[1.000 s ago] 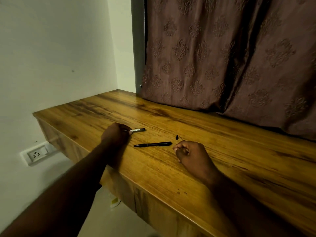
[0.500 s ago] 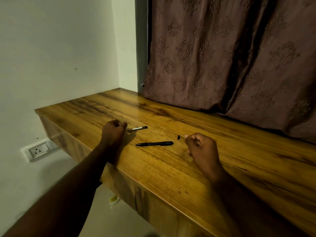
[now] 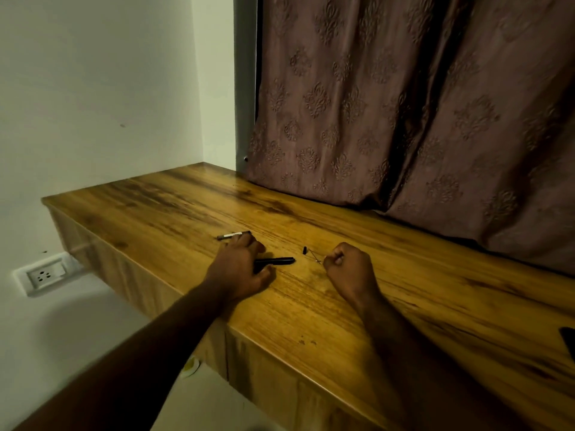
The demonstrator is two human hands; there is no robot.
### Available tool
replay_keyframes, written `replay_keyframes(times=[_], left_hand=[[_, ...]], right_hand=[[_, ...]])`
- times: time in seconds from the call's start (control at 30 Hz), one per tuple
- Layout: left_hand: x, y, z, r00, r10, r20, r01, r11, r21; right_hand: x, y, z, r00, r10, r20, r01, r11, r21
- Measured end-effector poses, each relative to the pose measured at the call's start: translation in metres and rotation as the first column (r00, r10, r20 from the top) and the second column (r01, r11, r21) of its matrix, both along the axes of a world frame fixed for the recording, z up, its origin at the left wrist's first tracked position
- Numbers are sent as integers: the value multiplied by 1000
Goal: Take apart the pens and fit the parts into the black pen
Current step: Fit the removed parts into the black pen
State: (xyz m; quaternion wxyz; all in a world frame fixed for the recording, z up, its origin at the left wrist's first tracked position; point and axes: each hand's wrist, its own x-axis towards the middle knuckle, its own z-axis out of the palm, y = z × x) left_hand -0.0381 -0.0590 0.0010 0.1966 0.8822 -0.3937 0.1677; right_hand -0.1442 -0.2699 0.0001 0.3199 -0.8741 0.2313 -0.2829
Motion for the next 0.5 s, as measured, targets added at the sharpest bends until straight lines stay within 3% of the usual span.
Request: replay_keyframes(times=[0.2,0.5], left_hand=[[-11,-29,-2,1000,19,-5,-19,1000,12],[-6,-29,-5,1000,8,-30,-9,1000,-11]], right_hand=[[10,11,4,978,-36,-204,-28,952,-303],[13,12,2,979,-79,-187,-1,920,-392]])
